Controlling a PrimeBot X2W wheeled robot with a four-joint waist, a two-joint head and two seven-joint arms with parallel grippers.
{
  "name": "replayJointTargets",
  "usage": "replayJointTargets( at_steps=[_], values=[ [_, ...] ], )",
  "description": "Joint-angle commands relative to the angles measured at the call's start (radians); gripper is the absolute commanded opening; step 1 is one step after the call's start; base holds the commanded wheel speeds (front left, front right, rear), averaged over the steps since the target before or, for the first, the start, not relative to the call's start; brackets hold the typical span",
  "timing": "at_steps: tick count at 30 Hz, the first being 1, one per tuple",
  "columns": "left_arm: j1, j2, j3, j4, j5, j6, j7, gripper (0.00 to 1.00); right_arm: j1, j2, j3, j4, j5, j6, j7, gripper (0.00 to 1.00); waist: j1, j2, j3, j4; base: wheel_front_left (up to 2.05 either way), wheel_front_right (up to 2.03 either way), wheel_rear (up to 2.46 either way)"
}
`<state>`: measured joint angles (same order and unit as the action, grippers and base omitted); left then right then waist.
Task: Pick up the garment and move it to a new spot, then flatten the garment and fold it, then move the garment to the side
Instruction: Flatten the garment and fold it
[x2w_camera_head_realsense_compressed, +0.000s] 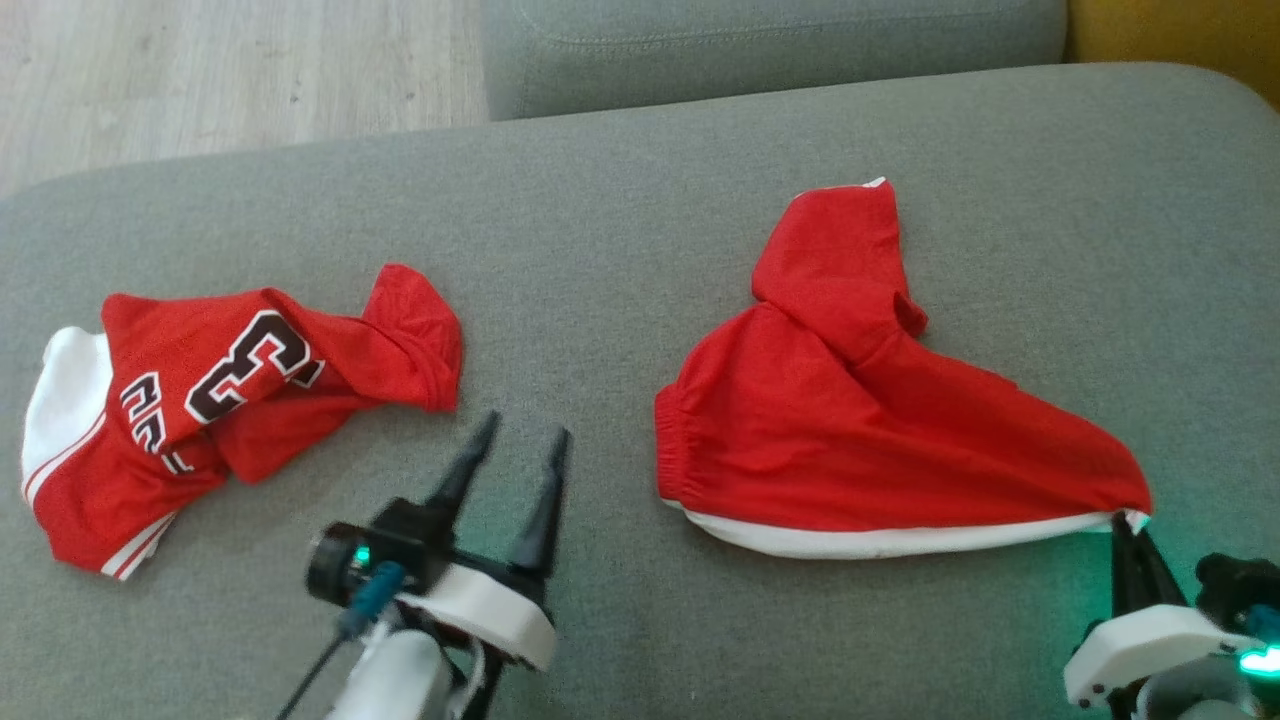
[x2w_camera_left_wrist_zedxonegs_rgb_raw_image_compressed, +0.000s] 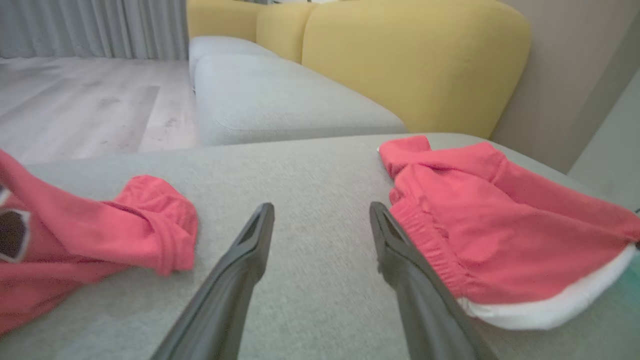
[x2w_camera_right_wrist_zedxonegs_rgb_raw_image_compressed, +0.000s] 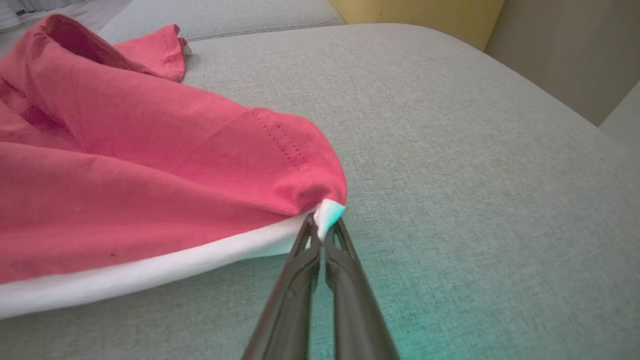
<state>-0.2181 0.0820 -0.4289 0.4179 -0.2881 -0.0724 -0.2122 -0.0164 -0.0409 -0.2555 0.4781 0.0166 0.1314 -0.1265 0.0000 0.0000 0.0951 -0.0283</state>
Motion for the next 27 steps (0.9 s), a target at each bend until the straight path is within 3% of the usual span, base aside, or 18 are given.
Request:
replayJointTargets(
  at_steps=[1, 7, 16, 27],
  values=[
    [-0.024, 0.008, 0.004, -0.017, 0.008, -0.014, 0.014, 1.0, -0.037, -0.009, 0.011, -0.032, -0.011, -0.001, 0.0, 0.0, 0.0, 0.0, 0.008, 0.001, 0.0, 0.0, 0.0],
    [-0.055, 0.024, -0.124, 0.024, 0.009, -0.052, 0.073, 1.0, -0.066, -0.009, -0.01, -0.032, -0.019, -0.001, 0.01, 0.0, 0.0, 0.0, 0.037, 0.0, 0.0, 0.0, 0.0],
    [-0.151, 0.038, -0.32, 0.085, -0.076, -0.058, 0.09, 1.0, -0.109, -0.009, 0.01, -0.029, -0.019, -0.001, 0.009, 0.0, 0.0, 0.0, 0.082, -0.016, 0.0, 0.0, 0.0],
    [-0.26, 0.056, -0.432, 0.185, -0.182, -0.058, 0.043, 1.0, -0.137, -0.009, 0.027, -0.02, -0.012, -0.001, -0.003, 0.0, 0.0, 0.0, 0.114, -0.042, 0.0, 0.0, 0.0]
  ],
)
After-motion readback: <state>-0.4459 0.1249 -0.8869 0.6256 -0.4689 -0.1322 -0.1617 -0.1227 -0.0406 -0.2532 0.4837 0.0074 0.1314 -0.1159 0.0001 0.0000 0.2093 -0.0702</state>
